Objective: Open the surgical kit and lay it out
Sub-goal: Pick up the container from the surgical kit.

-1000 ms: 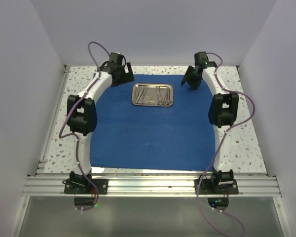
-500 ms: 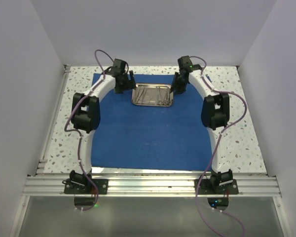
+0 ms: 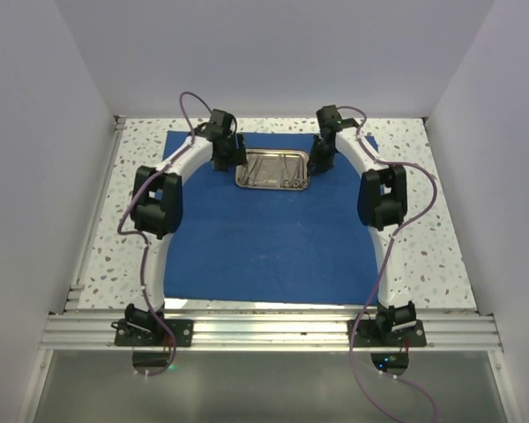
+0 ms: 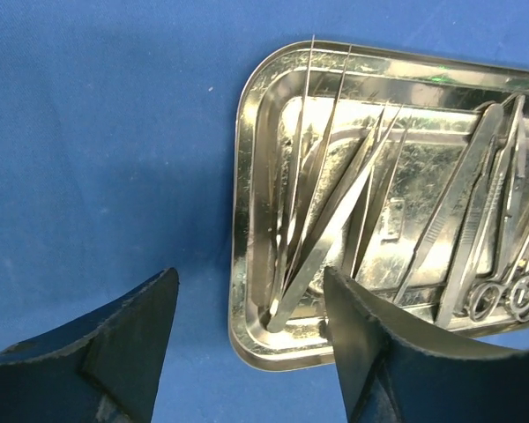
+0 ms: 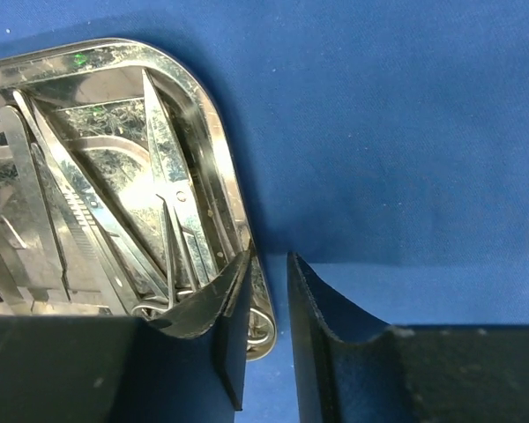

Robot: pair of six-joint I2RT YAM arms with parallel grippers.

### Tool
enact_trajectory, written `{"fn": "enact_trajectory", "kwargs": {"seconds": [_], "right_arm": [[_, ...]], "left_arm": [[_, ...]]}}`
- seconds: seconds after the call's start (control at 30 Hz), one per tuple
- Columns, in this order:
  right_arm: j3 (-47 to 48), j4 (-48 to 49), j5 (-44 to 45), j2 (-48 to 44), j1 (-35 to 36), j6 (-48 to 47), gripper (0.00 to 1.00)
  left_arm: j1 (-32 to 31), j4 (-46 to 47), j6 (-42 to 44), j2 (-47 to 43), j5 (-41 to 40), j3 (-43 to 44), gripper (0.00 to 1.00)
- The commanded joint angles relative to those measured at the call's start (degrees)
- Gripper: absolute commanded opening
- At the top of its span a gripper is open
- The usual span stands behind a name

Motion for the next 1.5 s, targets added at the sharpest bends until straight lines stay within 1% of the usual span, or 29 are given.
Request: {"fn": "enact_trajectory", "kwargs": {"seconds": [0.0, 0.03, 0.1, 0.17, 0.23, 0.27, 0.33, 0.37, 0.43, 0.47, 0.5, 0.57, 0.8, 1.0, 1.1, 1.2, 1.33, 1.37, 1.47], "right_arm": [[1.34, -1.1, 1.0, 0.47, 1.22, -1.28, 0.26], [1.34, -1.1, 1.35, 0.47, 1.58, -1.45, 0.24], [1.43, -1.44, 2.49, 0.65, 2.45, -1.63, 0.15], [1.52, -1.62, 3.46, 0.74, 3.07, -2.15, 0.1], [1.6, -2.15, 4.87, 0.82, 3.69, -2.68, 0.08], [1.78, -2.33, 5.22, 1.26, 3.78, -2.77, 0.07], [2.22, -3.03, 5.57, 1.7, 4.13, -3.03, 0.05], [2.39, -3.29, 5.75, 2.05, 4.22, -3.03, 0.02], [2.4, -3.56, 6.1, 2.41, 4.39, -3.21, 0.0], [2.4, -3.73, 6.19, 2.49, 4.48, -3.21, 0.0], [2.31, -3.91, 6.54, 2.58, 4.65, -3.38, 0.0], [2.22, -3.91, 6.71, 2.67, 4.92, -3.56, 0.0], [0.64, -4.7, 7.77, 1.09, 5.27, -4.09, 0.0], [-3.05, -5.31, 7.68, -4.09, 5.62, -4.53, 0.0], [-6.82, -5.32, 7.68, -7.52, 5.97, -4.62, 0.0], [-11.65, -4.79, 7.77, -11.38, 6.41, -4.53, 0.0], [-18.42, -3.65, 7.95, -16.57, 7.12, -4.26, 0.0], [-22.09, -3.12, 8.12, -18.75, 7.47, -4.09, 0.0], [-25.89, -3.12, 8.38, -22.63, 7.64, -3.74, 0.0]], "left_arm": [[0.18, -0.43, 2.16, 0.62, 0.49, -0.31, 0.69], [0.18, -0.69, 2.34, 0.71, 0.4, -0.22, 0.67], [0.18, -0.96, 2.78, 1.23, 0.31, -0.31, 0.6], [0.09, -1.31, 3.04, 1.67, 0.23, -0.48, 0.52], [0.09, -1.66, 3.48, 2.11, 0.05, -0.92, 0.45], [0.18, -1.75, 3.66, 2.29, -0.12, -1.01, 0.39], [0.18, -2.1, 4.1, 2.73, -0.39, -1.45, 0.35], [0.18, -2.1, 4.45, 2.9, -0.56, -1.62, 0.3], [0.18, -2.37, 4.63, 2.99, -0.92, -2.32, 0.26], [0.09, -2.37, 4.71, 2.99, -1.09, -2.5, 0.17], [0.18, -2.45, 4.98, 2.99, -1.44, -2.68, 0.13], [0.18, -2.98, 5.15, 3.08, -1.88, -2.77, 0.0], [0.09, -3.95, 6.03, 1.24, -1.62, -3.56, 0.0], [0.01, -7.28, 6.39, -2.09, -0.3, -5.22, 0.0], [-0.43, -7.29, 5.95, -6.04, -0.13, -9.43, 0.0], [-0.61, -5.98, 5.24, -10.78, 0.4, -16.62, 0.0], [-1.05, -4.92, 4.1, -16.42, 0.93, -22.43, 0.0], [-1.22, -4.74, 3.58, -18.52, 1.36, -23.93, 0.0], [-1.66, -5.09, 3.4, -22.4, 1.46, -26.58, 0.0]]}}
